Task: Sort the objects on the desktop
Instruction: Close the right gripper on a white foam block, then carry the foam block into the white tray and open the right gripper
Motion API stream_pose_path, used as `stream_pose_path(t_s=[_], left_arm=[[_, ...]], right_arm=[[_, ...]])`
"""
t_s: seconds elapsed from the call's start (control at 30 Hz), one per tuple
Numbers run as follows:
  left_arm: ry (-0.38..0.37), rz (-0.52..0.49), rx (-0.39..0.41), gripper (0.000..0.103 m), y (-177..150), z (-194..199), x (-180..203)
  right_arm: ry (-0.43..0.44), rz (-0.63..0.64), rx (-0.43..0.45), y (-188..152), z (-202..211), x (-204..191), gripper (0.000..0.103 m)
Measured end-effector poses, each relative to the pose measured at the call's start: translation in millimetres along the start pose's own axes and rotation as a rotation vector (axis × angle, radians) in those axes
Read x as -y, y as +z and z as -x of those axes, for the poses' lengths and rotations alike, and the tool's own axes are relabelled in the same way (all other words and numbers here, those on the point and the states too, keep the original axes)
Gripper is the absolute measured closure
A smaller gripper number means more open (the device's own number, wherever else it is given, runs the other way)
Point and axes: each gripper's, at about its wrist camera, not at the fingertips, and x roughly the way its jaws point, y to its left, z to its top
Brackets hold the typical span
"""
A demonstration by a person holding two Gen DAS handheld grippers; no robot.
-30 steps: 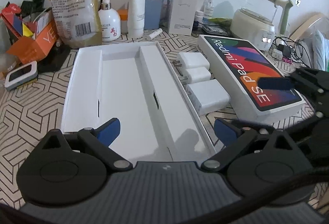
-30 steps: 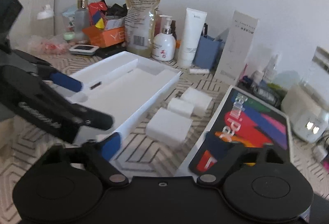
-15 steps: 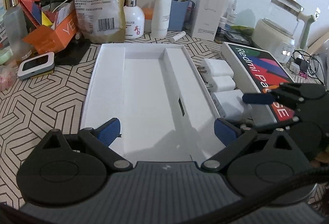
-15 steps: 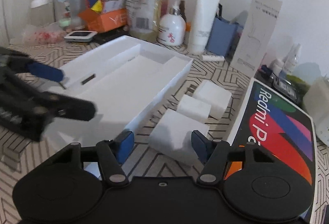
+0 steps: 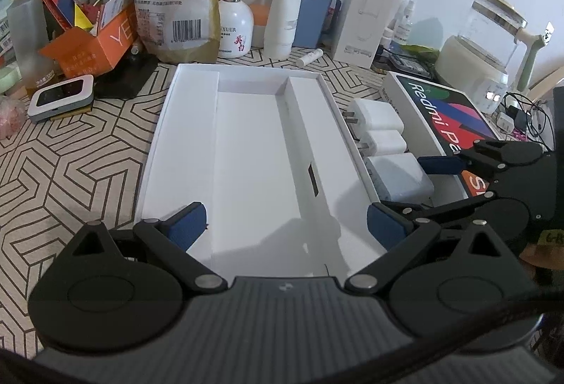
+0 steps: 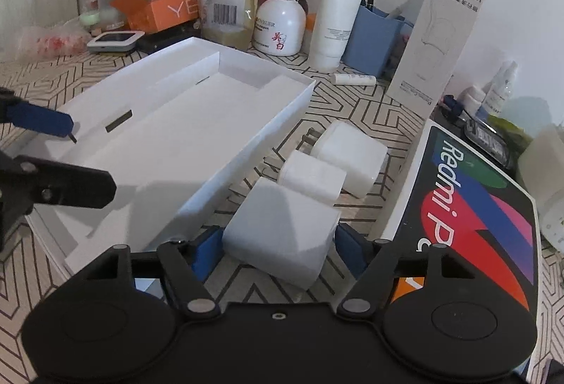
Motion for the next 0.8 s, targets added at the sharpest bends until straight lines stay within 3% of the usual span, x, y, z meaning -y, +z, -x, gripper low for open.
stream_pose_path(t_s=[0.23,0.5,0.8], left_arm=[[-0.009,0.023,-0.010,0.004,1,-3,-4],[-0.087,0.071,-0.036,0.004,3,-7,-9],[-0.090,0.091,-0.023,0.004,5,-7,-11]], right_arm=[[0.044,-0.056,0.064,-4,14,6,0.029],[0.072,-0.071,0.121,-5,25,12,0.031],[0.101,-0.110,0.182,-6,38,23,0.036]])
